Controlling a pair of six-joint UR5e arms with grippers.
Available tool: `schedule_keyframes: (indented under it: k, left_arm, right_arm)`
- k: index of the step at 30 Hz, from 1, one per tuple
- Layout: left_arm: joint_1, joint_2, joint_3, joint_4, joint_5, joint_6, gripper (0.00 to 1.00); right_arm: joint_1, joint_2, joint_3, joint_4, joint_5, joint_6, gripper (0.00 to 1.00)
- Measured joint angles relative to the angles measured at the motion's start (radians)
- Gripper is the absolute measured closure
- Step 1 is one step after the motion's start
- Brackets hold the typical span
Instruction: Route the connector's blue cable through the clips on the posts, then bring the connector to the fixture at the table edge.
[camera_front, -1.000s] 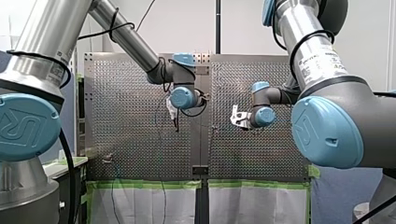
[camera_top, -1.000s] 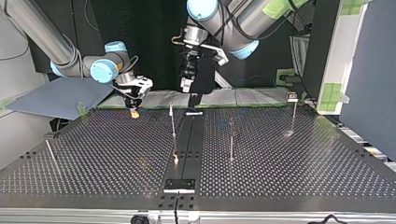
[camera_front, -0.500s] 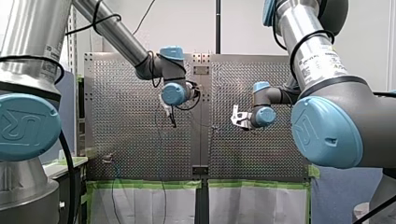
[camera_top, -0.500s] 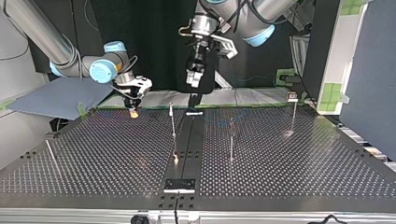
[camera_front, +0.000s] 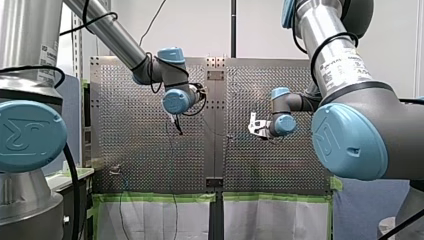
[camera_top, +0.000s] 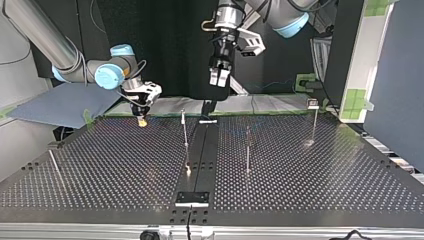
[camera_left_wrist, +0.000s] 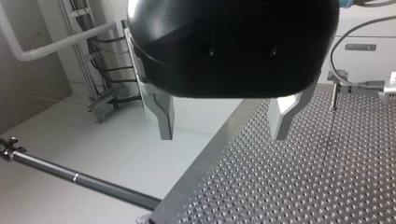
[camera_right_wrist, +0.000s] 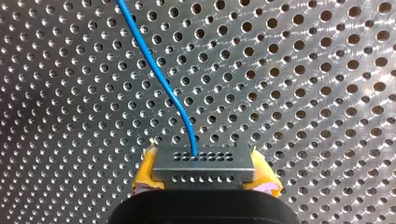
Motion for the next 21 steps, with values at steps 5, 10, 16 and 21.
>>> schedule_keyframes:
  k: [5, 10, 16, 21]
  left_arm:
    - [0.011, -0.015, -0.036, 0.036, 0.003, -0.002, 0.00]
    - [0.015, -0.049, -0.074, 0.074, 0.007, -0.001, 0.00]
    - [0.017, -0.088, -0.122, 0.122, 0.011, -0.009, 0.00]
    - [0.017, -0.094, -0.163, 0.163, 0.013, -0.013, 0.00]
  right_arm:
    - [-0.002, 0.000, -0.005, 0.002, 0.000, -0.001, 1.00]
    - [-0.003, -0.001, -0.012, 0.012, 0.000, -0.002, 1.00]
    - [-0.005, -0.011, -0.026, 0.047, 0.003, -0.003, 1.00]
    - [-0.007, -0.040, -0.030, 0.066, 0.006, -0.004, 1.00]
